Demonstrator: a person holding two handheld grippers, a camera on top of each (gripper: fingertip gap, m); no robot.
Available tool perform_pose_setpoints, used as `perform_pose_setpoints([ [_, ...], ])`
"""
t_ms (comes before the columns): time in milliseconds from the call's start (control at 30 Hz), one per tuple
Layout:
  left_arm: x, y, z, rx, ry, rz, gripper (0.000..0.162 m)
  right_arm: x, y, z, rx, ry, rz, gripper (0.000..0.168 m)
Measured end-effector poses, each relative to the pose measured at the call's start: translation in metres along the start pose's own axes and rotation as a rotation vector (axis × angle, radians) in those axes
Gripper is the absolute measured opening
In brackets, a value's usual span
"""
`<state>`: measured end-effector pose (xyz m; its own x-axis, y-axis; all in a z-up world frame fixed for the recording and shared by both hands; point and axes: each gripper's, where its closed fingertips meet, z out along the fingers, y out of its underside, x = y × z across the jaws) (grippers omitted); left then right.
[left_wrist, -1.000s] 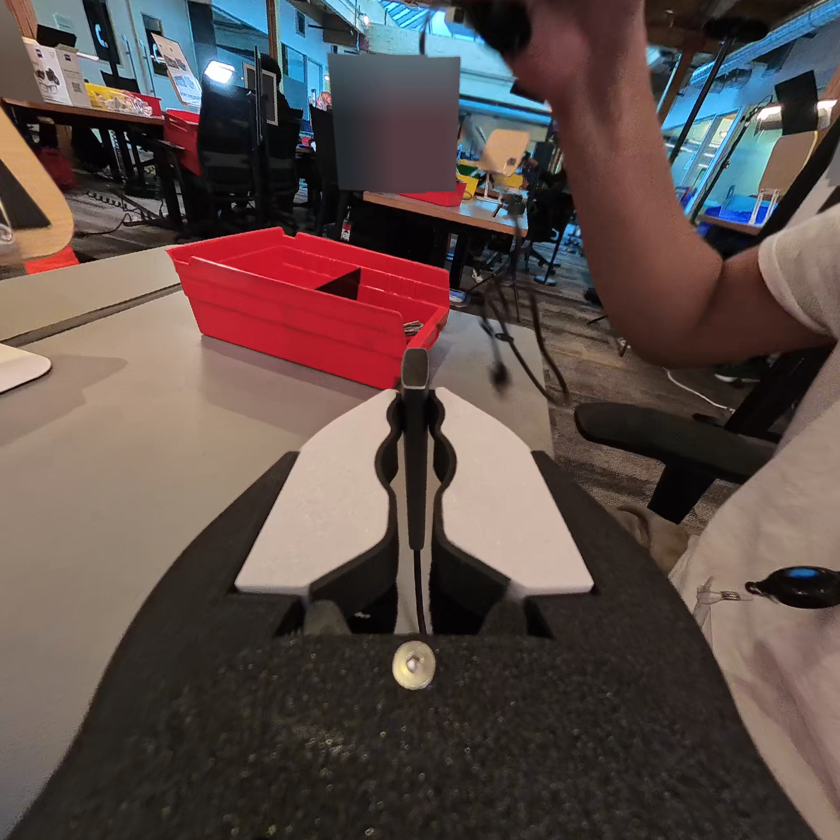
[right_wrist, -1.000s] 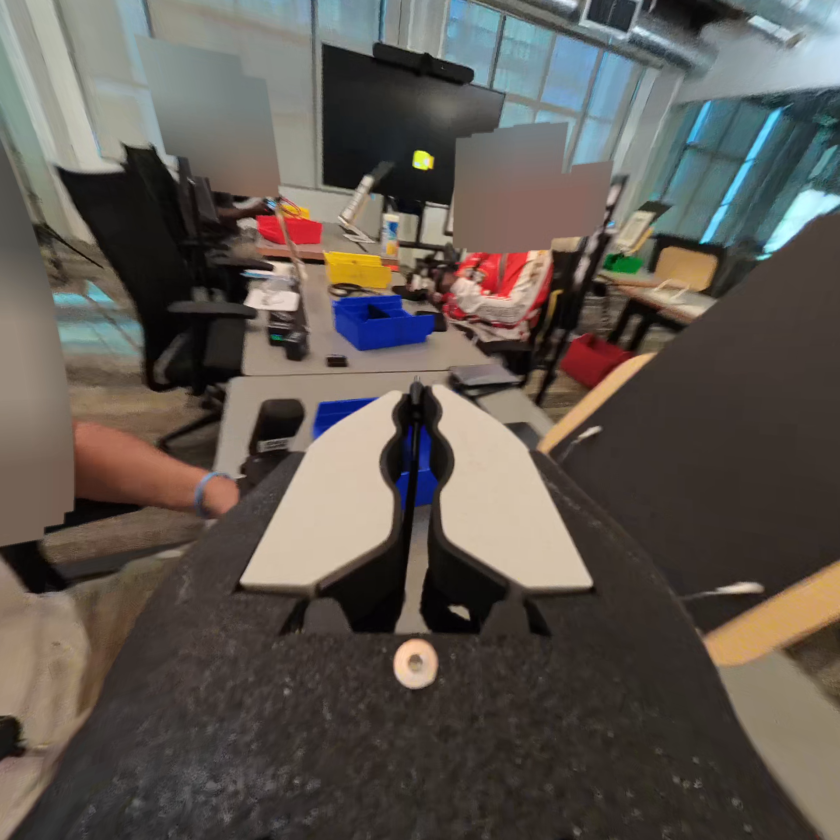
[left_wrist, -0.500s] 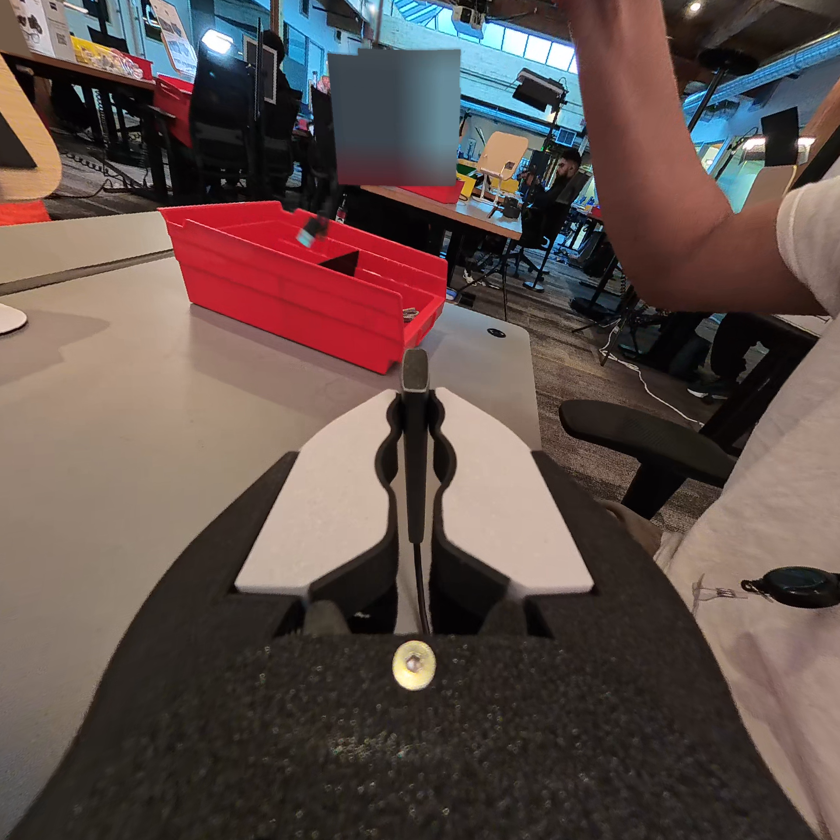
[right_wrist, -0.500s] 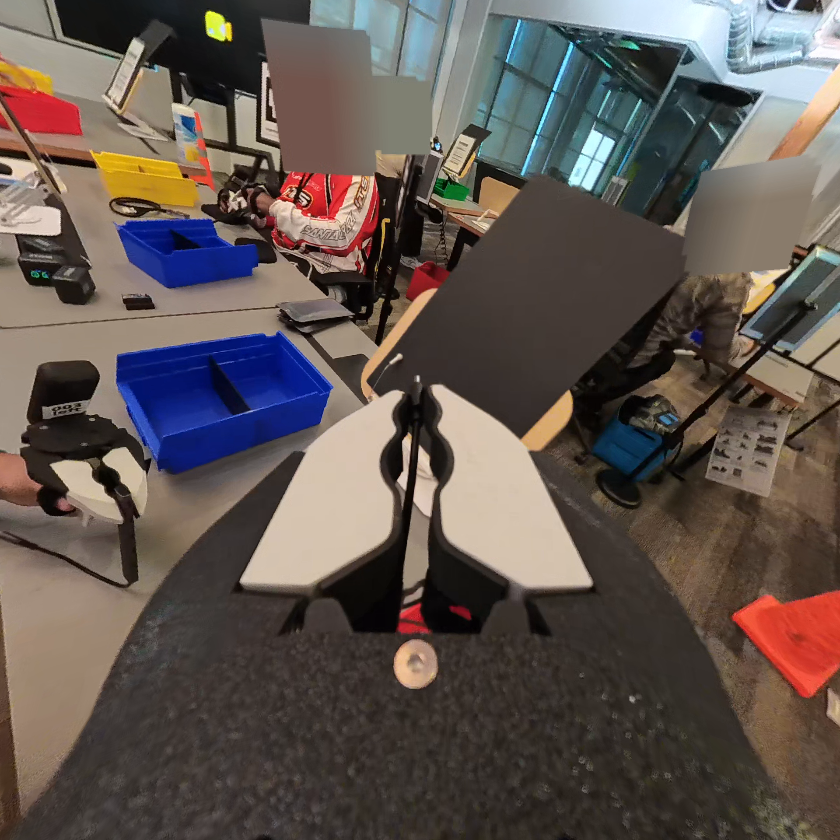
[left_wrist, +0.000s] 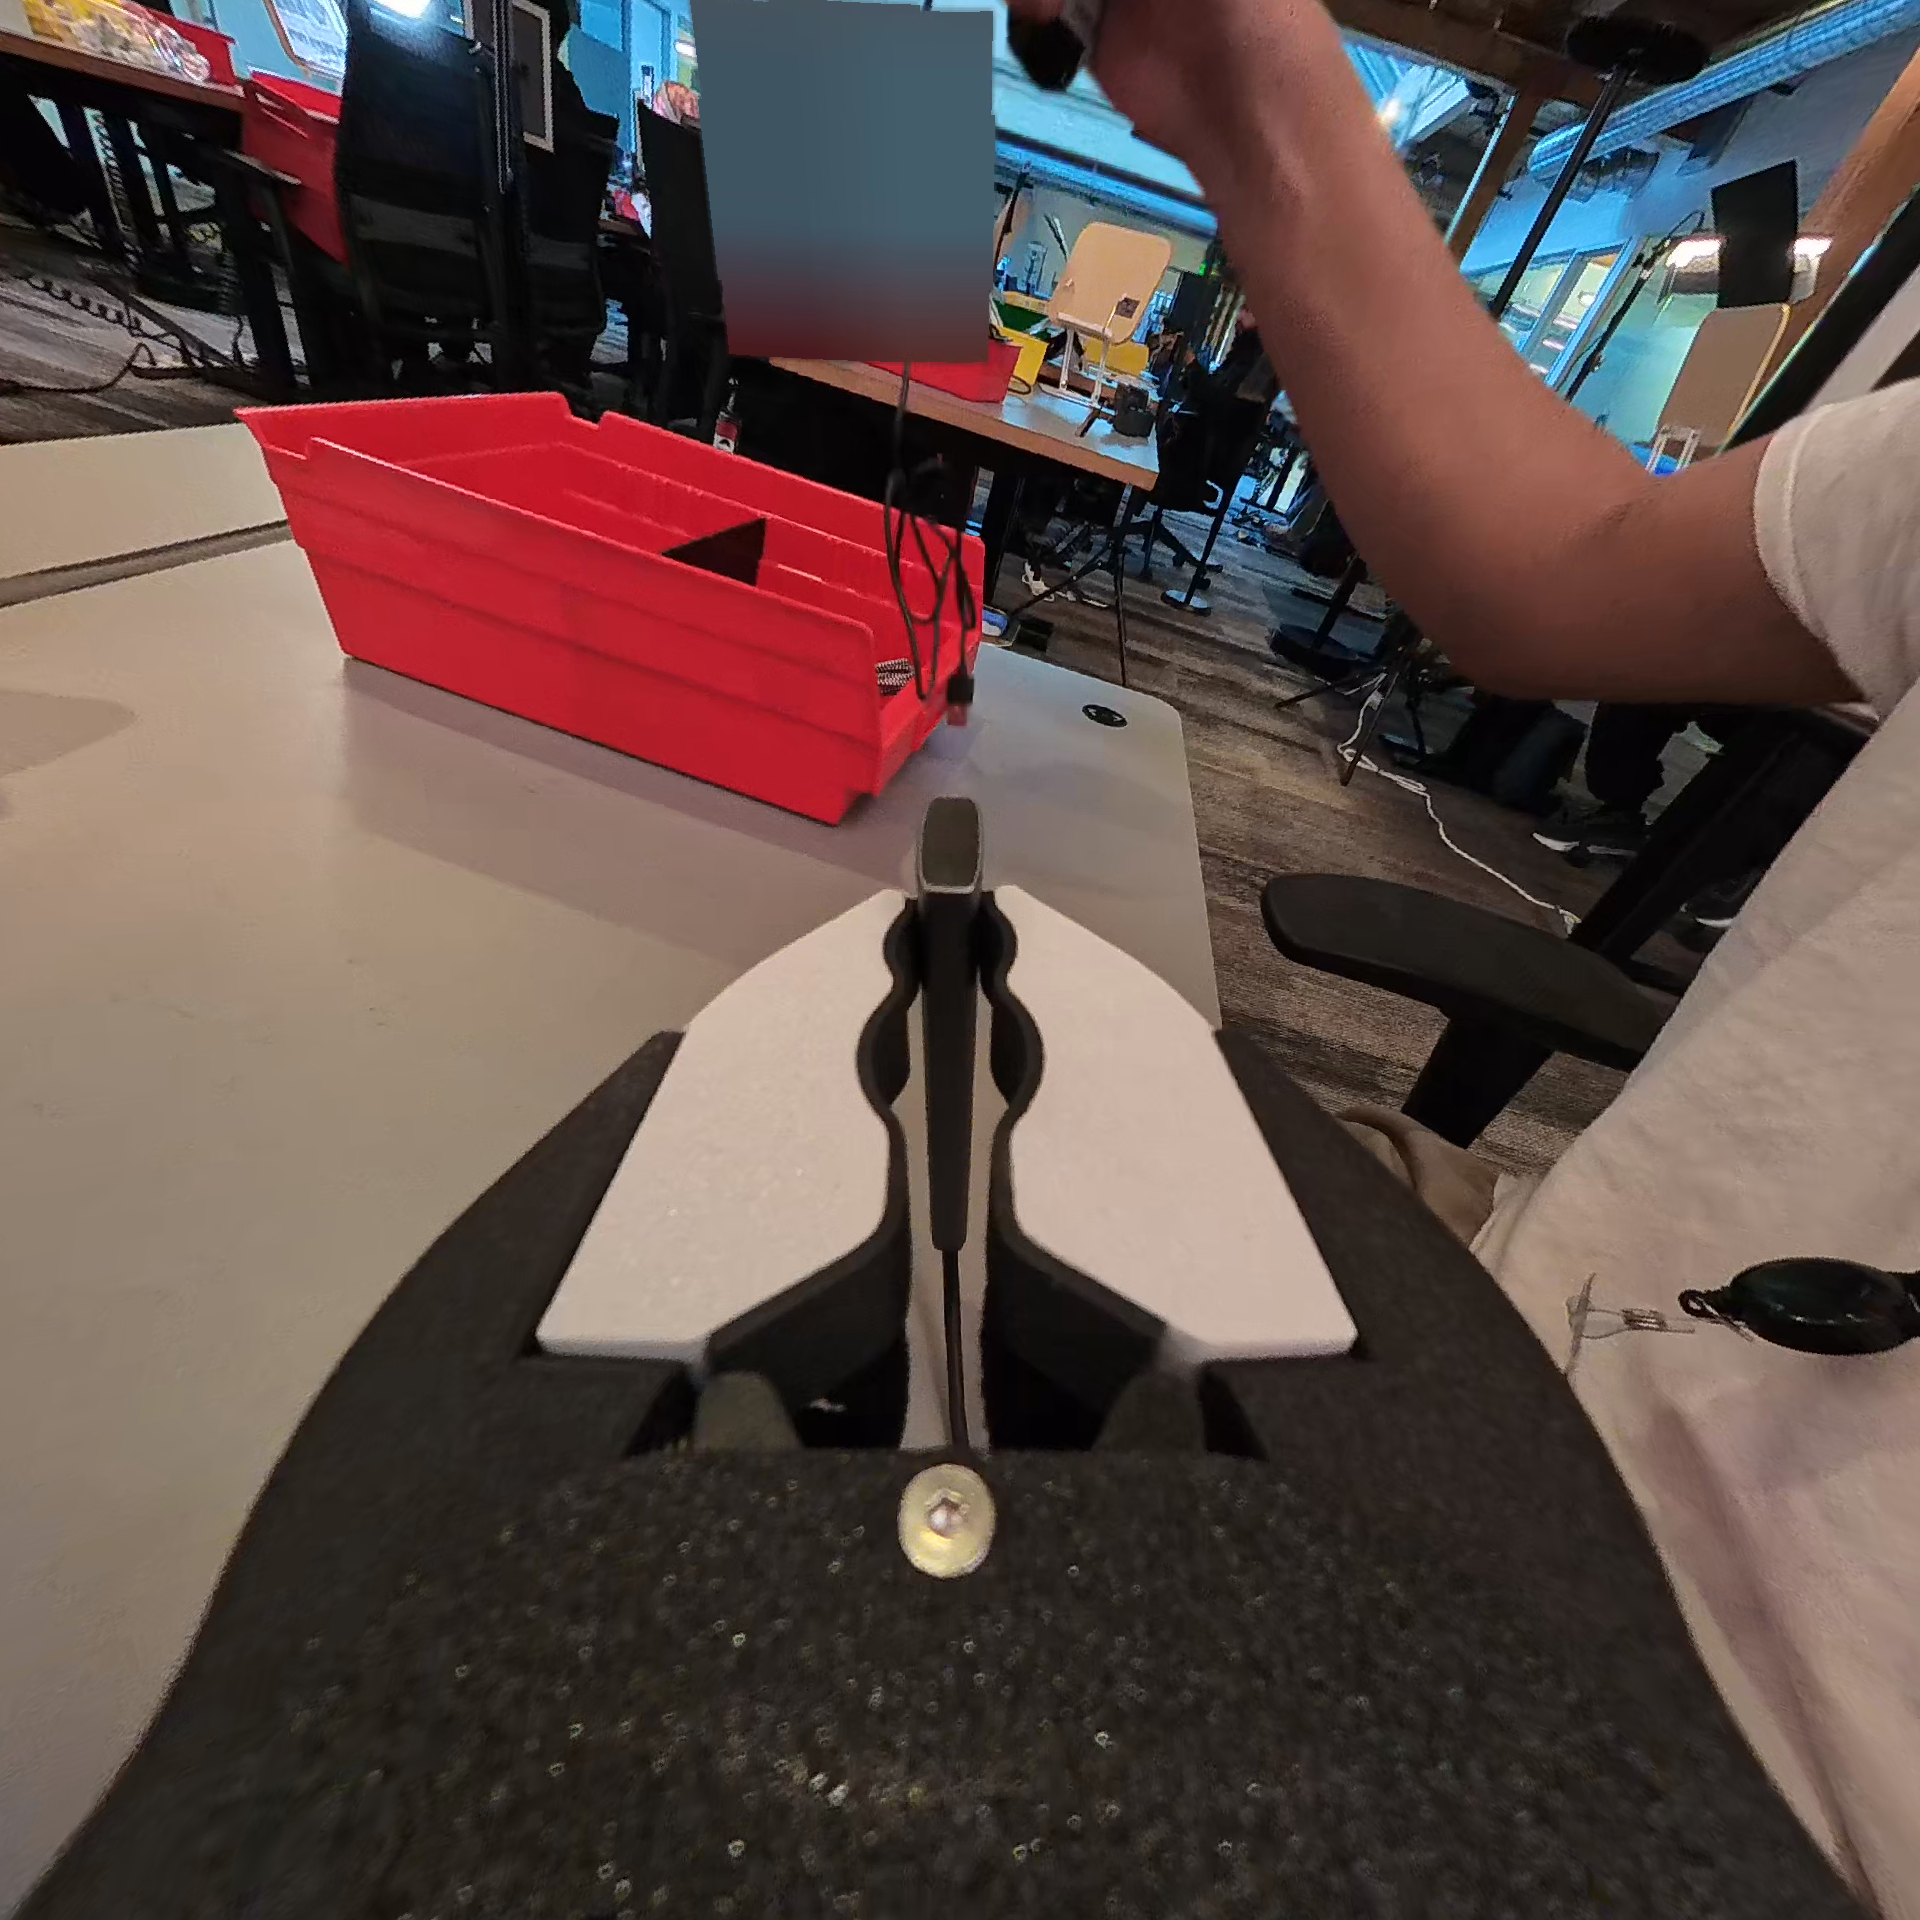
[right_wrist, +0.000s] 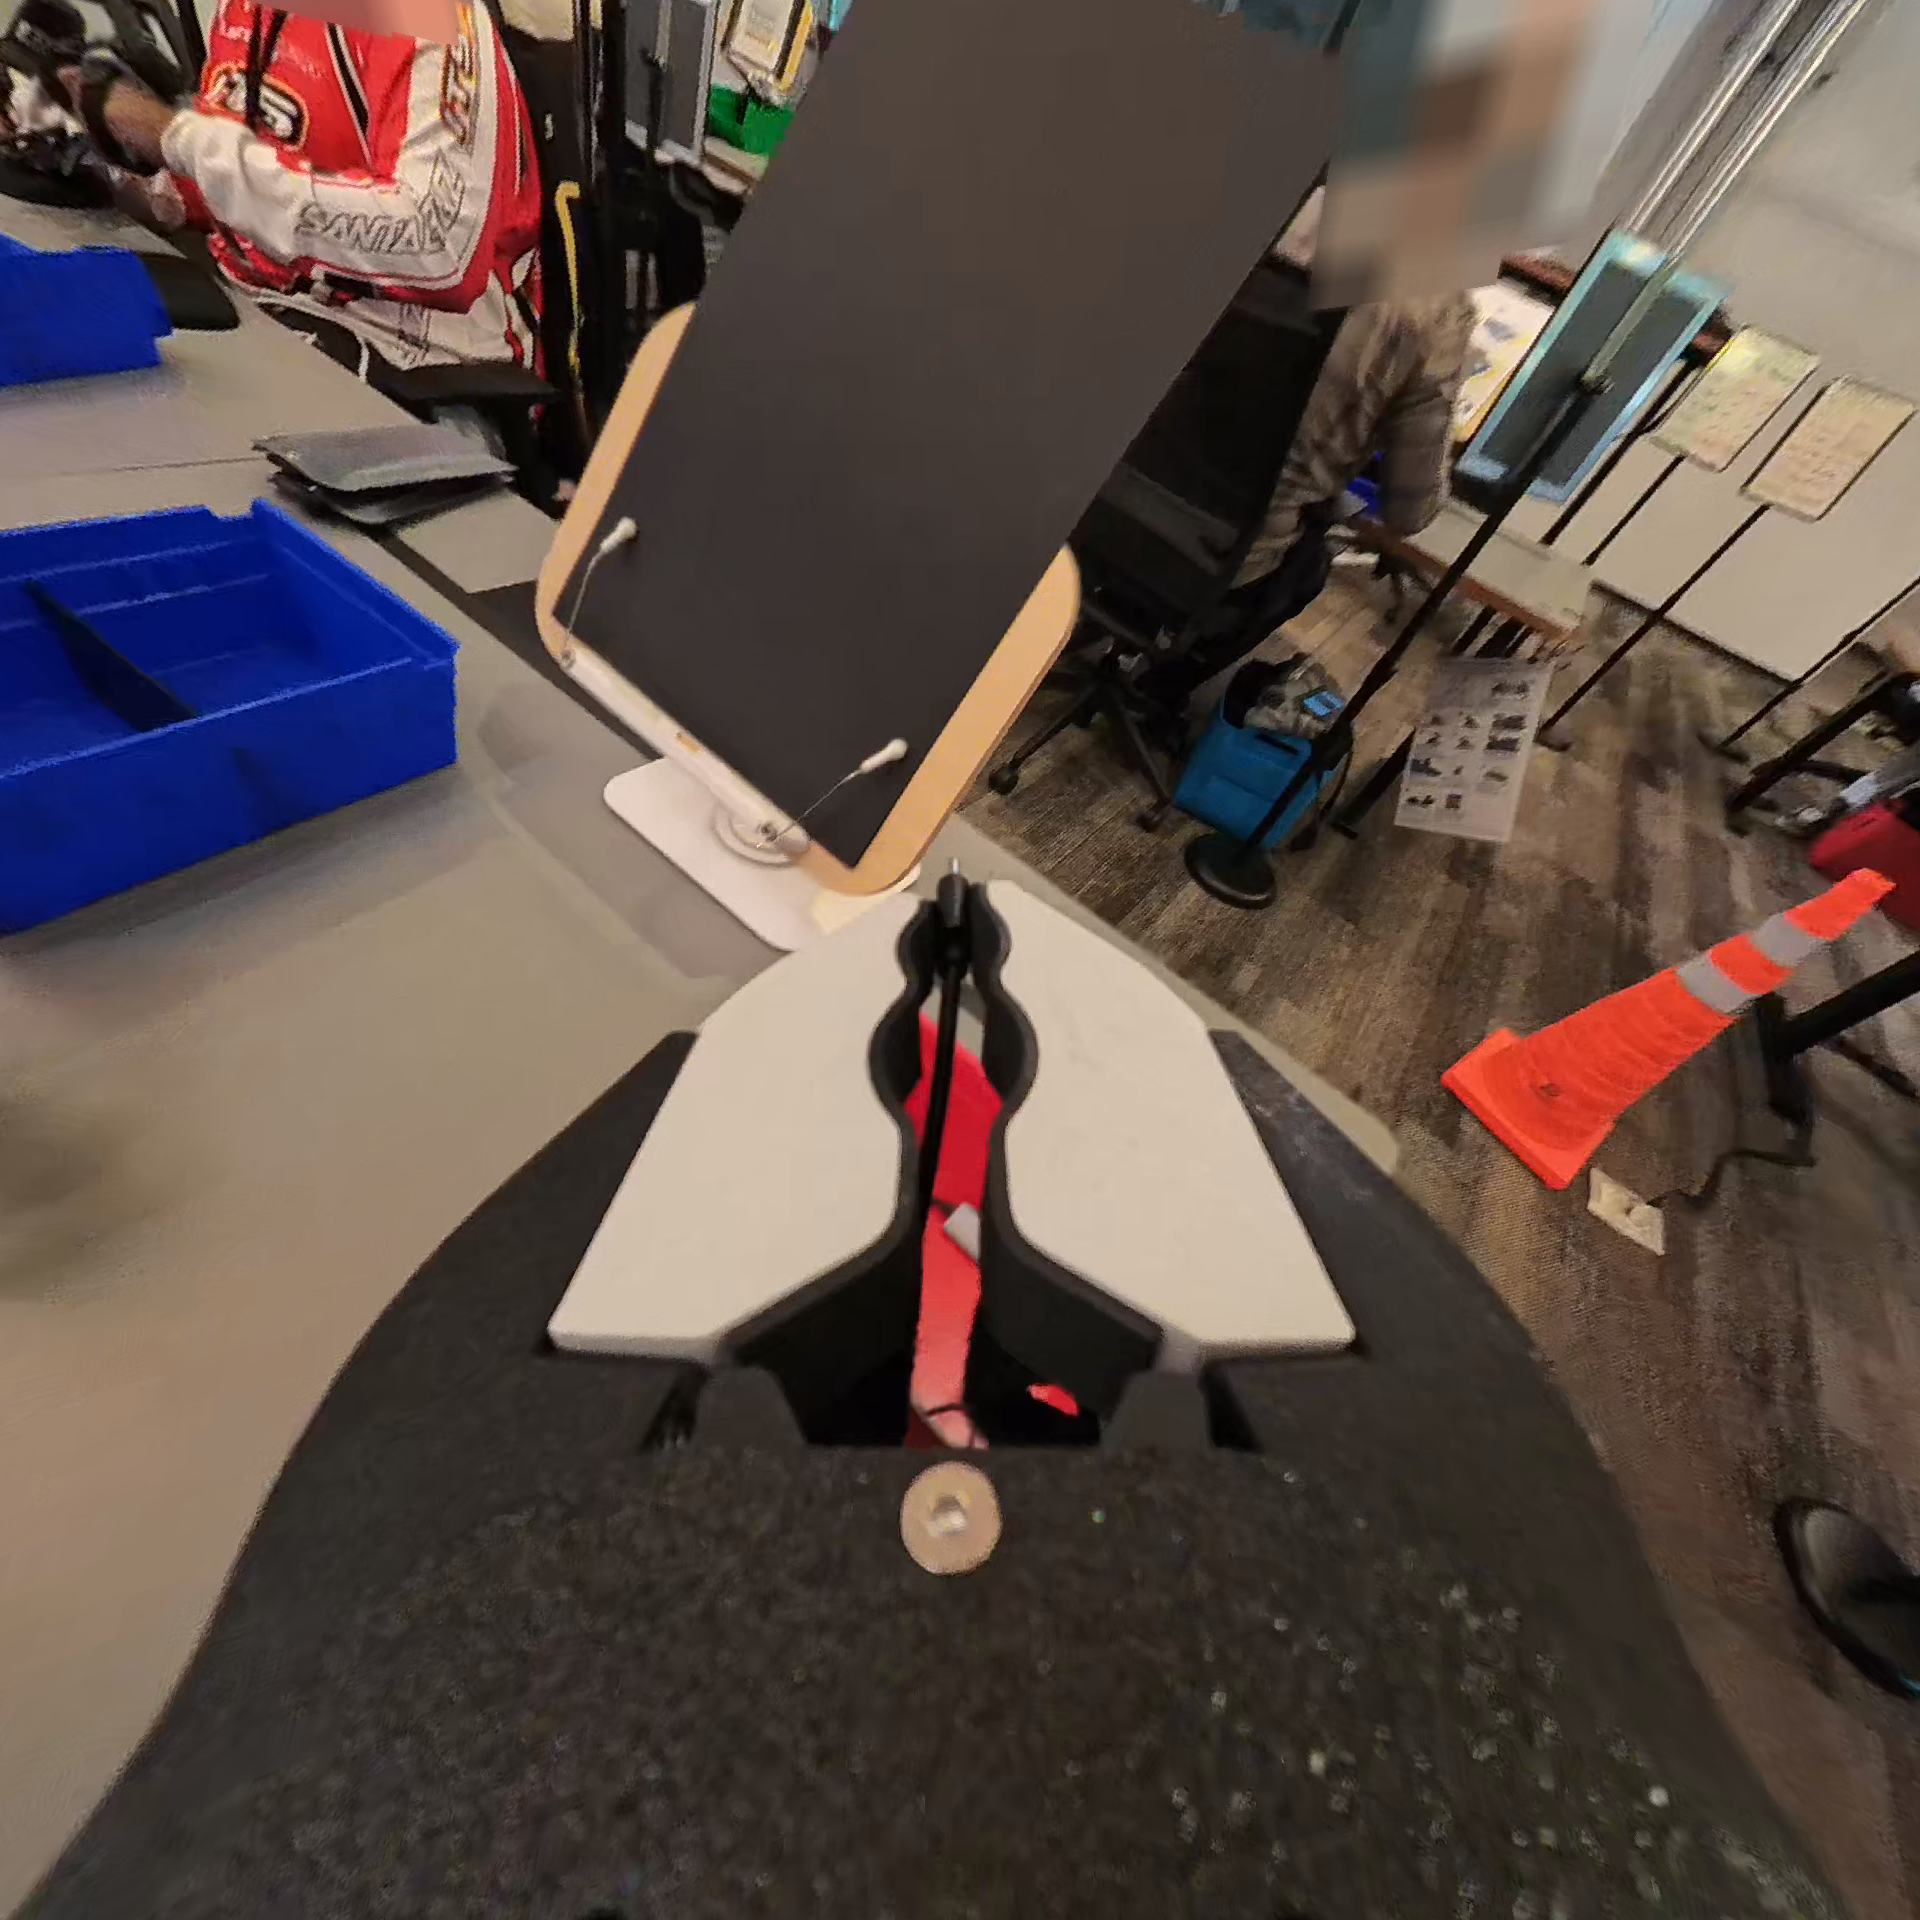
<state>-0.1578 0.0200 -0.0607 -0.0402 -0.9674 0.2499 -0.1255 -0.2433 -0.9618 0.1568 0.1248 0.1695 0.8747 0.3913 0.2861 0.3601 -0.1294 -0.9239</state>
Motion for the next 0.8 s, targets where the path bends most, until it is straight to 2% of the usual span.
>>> perform_pose_setpoints([
  [167, -0.001, 0.001, 0.002, 0.0, 0.007, -0.012, 0.01, 0.024, -0.039, -0.02, 0.036, 0.058, -0.063, 0.006],
  [300, -0.002, 0.001, 0.001, 0.004, 0.005, -0.017, 0.01, 0.03, -0.033, -0.012, 0.033, 0.05, -0.044, 0.006],
  [433, -0.003, 0.001, -0.002, 0.007, 0.0, -0.016, 0.01, 0.021, 0.028, 0.009, -0.019, 0.059, -0.047, 0.006],
  [567, -0.004, 0.0, -0.005, 0.015, -0.008, -0.023, 0.01, -0.012, 0.112, 0.031, -0.14, -0.054, 0.096, 0.006],
  [700, -0.006, 0.002, -0.004, 0.016, 0.001, -0.042, 0.01, -0.039, 0.19, 0.043, -0.387, -0.112, 0.163, 0.006],
  [800, -0.006, 0.004, -0.002, 0.008, 0.006, -0.049, 0.01, -0.064, 0.244, 0.04, -0.648, -0.185, 0.242, 0.006],
])
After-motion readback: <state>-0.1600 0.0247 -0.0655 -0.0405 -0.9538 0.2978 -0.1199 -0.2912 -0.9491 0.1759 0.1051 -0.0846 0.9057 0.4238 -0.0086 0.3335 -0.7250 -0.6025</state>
